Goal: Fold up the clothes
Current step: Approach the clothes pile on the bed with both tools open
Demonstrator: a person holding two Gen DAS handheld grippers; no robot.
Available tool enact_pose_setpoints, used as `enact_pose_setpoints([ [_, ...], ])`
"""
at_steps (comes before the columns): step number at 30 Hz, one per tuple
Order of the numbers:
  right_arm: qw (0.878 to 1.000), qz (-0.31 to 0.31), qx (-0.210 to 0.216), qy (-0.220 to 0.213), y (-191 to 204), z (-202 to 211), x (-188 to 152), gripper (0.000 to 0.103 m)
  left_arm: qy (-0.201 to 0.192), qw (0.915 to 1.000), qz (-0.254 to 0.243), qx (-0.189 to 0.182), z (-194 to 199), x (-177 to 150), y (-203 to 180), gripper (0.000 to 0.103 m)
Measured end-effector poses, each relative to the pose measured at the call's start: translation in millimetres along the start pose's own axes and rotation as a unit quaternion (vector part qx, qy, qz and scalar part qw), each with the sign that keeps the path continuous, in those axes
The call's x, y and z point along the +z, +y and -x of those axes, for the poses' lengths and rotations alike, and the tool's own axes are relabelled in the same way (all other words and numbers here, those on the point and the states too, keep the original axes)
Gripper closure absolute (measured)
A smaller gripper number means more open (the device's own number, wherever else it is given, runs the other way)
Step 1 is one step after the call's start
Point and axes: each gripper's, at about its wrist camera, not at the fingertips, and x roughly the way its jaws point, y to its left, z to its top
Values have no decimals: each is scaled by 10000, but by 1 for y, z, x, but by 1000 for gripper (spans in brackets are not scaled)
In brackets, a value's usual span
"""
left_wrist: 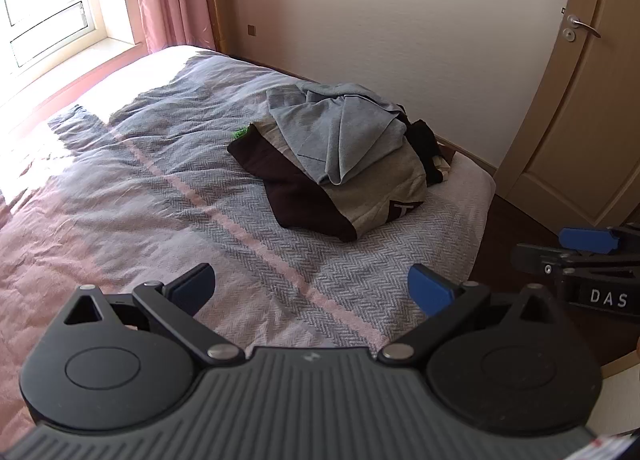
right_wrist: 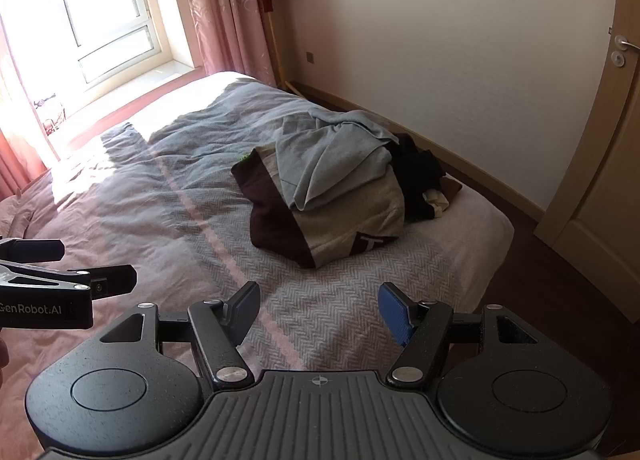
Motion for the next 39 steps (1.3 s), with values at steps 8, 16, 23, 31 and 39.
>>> enact_pose_setpoints([
  [8,10000,1,8,7,-2,-1,1,40,12,10000,-4,-16,-2,2,-1,2],
  [16,10000,-62,-49,43,-1,-2,2,40,31,10000,-39,-65,-4,4,3,2],
  [23,9998,-143,-131,47,6,-2,3,40,38,9998,-109,-130,-6,7,6,2],
  [31,9996,-216,-188,69,12,-2,5,40,60,9996,-170,-197,-6,9,12,2],
  [39,9992,-269,-260,105,19,-6,6,40,111,9993,-223,-265,-10,12,21,2],
])
